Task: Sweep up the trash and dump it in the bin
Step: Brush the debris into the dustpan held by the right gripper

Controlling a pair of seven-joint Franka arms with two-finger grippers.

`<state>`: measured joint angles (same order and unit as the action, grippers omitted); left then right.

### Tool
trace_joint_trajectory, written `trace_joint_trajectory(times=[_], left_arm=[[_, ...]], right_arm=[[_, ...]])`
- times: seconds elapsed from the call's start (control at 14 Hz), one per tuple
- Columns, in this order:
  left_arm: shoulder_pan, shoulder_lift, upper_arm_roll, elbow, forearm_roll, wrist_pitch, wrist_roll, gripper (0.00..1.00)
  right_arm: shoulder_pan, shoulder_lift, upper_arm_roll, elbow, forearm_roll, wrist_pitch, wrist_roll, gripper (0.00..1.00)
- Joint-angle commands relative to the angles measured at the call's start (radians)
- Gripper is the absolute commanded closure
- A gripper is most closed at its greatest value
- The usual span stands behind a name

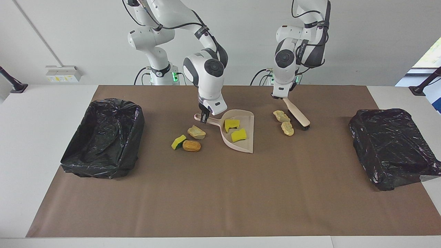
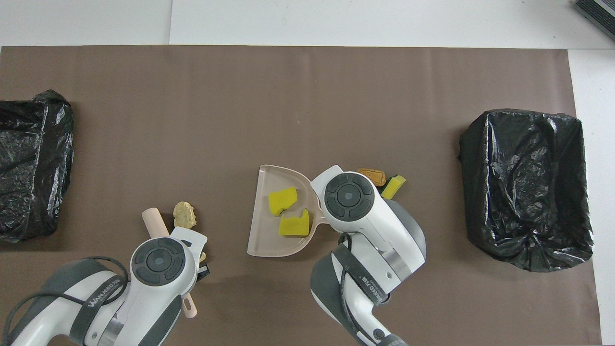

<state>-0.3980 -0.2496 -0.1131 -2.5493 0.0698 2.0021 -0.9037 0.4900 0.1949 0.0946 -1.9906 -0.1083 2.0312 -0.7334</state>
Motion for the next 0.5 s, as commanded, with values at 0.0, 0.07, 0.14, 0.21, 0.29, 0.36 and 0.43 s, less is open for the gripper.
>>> trace_joint_trajectory(times=[0.0,0.07,0.14,0.21,0.29,0.36,0.43], left_arm=[[0.016,0.140,0.000,0.099,-0.130,0.105,0.182,1.00],[0.013,0.180,-0.002,0.150,-0.143,0.104,0.234,1.00],[0.007,0.199,-0.003,0.179,-0.151,0.109,0.293,1.00],[-0.001,0.202,-0.006,0.184,-0.159,0.118,0.389,1.00],[-0.028,0.199,-0.007,0.184,-0.178,0.118,0.454,1.00],[-0.069,0.196,-0.005,0.184,-0.201,0.119,0.480,1.00],[-0.088,0.197,-0.007,0.187,-0.209,0.125,0.486,1.00]], right_arm=[[-0.002,-0.005,0.004,0.003,-0.028,0.004,0.026,1.00],[-0.002,-0.005,0.004,0.003,-0.028,0.004,0.026,1.00],[-0.002,-0.005,0.004,0.003,-0.028,0.004,0.025,1.00],[-0.002,-0.005,0.004,0.003,-0.028,0.004,0.025,1.00],[-0.002,-0.005,0.004,0.003,-0.028,0.004,0.025,1.00],[-0.002,-0.005,0.004,0.003,-0.028,0.004,0.025,1.00],[-0.002,-0.005,0.004,0.003,-0.028,0.004,0.025,1.00]])
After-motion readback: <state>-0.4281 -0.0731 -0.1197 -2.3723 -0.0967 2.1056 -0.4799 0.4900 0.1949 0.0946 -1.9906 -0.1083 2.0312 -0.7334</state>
